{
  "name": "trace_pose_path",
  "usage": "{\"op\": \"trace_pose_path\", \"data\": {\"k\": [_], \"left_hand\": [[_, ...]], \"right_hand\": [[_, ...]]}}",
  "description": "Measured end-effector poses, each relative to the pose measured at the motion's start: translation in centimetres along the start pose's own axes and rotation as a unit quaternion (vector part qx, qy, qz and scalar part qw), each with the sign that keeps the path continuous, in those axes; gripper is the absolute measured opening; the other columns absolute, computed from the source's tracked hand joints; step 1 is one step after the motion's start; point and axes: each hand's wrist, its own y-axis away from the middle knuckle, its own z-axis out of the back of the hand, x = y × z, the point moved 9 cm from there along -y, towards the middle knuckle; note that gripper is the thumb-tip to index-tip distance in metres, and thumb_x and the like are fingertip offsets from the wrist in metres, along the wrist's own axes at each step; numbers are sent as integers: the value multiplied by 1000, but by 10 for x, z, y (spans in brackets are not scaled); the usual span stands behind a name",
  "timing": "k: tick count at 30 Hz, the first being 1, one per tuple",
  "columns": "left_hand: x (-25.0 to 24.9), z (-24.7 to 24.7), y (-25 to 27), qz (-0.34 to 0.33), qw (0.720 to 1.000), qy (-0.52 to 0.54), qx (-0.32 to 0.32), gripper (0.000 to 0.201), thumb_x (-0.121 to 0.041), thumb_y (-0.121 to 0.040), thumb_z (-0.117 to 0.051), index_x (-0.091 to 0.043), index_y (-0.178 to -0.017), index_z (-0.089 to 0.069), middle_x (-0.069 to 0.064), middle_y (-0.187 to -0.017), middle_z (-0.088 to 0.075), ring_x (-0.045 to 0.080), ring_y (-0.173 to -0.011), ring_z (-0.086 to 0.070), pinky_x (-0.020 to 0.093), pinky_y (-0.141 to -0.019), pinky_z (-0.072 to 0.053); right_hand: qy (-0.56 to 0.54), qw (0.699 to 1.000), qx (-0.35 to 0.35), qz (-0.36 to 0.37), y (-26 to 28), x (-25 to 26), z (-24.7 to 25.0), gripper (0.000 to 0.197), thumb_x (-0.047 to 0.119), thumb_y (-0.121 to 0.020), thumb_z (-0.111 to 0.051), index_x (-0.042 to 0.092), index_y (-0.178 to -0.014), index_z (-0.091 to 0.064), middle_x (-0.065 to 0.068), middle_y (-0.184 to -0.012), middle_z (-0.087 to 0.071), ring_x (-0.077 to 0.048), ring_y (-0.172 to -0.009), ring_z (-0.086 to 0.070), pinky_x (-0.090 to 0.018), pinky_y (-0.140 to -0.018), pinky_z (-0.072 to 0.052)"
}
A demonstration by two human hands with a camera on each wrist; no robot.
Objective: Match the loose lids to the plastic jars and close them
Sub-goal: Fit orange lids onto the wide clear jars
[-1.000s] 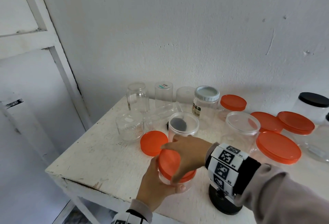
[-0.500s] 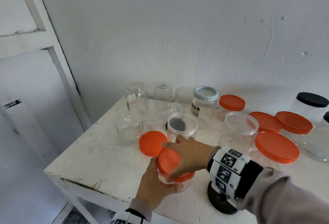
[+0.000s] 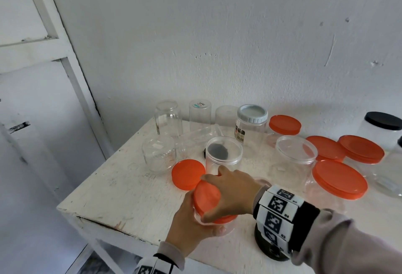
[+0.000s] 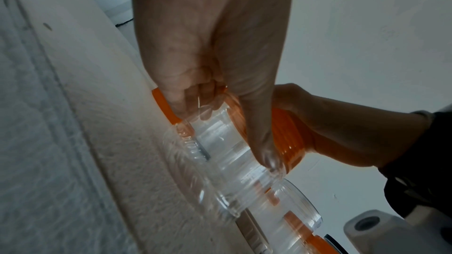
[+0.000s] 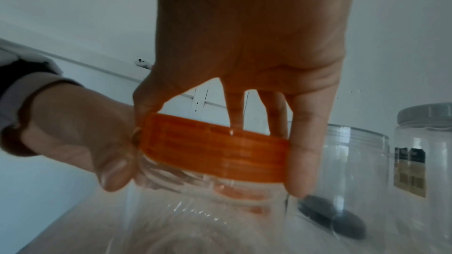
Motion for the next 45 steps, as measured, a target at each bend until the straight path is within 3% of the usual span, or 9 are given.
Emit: {"op": "trace_pose_path", "data": {"k": [2, 11, 17, 21, 30, 32, 36, 40, 45], "left_hand": [[-2, 0, 1, 1, 1000, -2, 0, 102, -45, -42, -86, -37, -126, -29, -18, -126, -48, 10, -118, -49, 29, -100, -46], [-6, -1, 0, -7, 1000, -24, -15, 103, -42, -50, -88, -37, -129, -22, -21, -120, -41, 8, -115, -45, 20, -96, -40], [-3, -2, 1, 7, 999, -27, -28, 107, -37, -52, -91, -32, -136, -24, -13, -129, -44, 14, -120, -47, 32, -104, -43], [-1, -2, 1, 16, 999, -35, -33, 103, -38, -53, -90, -37, -130, -22, -15, -125, -43, 13, -117, -47, 29, -101, -42], [-5, -2, -3, 11, 997, -65, -33, 108, -41, -50, -91, -30, -135, -26, -12, -127, -46, 11, -113, -49, 25, -96, -44], [-8, -3, -5, 5, 996, -83, -11, 108, -42, -52, -90, -31, -135, -21, -13, -127, -42, 10, -114, -47, 23, -96, -44], [-10, 9, -11, 16, 986, -149, 74, 107, -42, -56, -88, -33, -137, -19, -18, -121, -36, 3, -108, -41, 6, -80, -36], [-15, 42, -32, 26, 961, -247, 119, 91, -33, -63, -85, -29, -138, -34, -8, -141, -40, 10, -127, -38, 22, -105, -32], [-22, 68, -76, 43, 944, -322, 63, 81, -33, -78, -75, -18, -143, -29, 3, -148, -35, 19, -134, -36, 28, -106, -31]], "right_hand": [[-1, 1000, -7, -11, 1, 0, -1, 96, 81, -60, -58, 44, -140, -22, -3, -127, -41, -29, -108, -49, -38, -86, -43], [1, 999, 32, -1, 3, -1, 0, 98, 77, -64, -61, 47, -144, -13, -2, -136, -35, -31, -118, -44, -40, -92, -44], [13, 1000, -12, 1, 7, 0, 0, 95, 78, -68, -56, 43, -147, -15, -4, -135, -38, -31, -115, -45, -39, -91, -41], [3, 999, -32, -19, 8, -2, -1, 98, 81, -67, -53, 39, -148, -17, -5, -134, -39, -31, -114, -46, -39, -91, -40], [-26, 999, -39, -23, 9, -7, -7, 93, 77, -71, -51, 41, -147, -11, -5, -140, -30, -33, -119, -37, -42, -96, -39], [-48, 998, -42, -17, 11, -7, -12, 93, 76, -72, -51, 42, -147, -9, -2, -142, -25, -32, -121, -32, -43, -97, -39], [-118, 992, -45, -15, 12, -12, -24, 94, 76, -70, -53, 46, -146, -5, 6, -146, -13, -33, -123, -30, -46, -101, -38], [-152, 988, -40, 6, 14, -16, -28, 96, 76, -68, -57, 50, -144, -6, 16, -144, -10, -29, -125, -28, -46, -101, -37], [-226, 973, -47, 22, 31, -23, -18, 105, 68, -64, -70, 47, -147, -9, 28, -140, -12, -17, -127, -29, -36, -104, -36]]}}
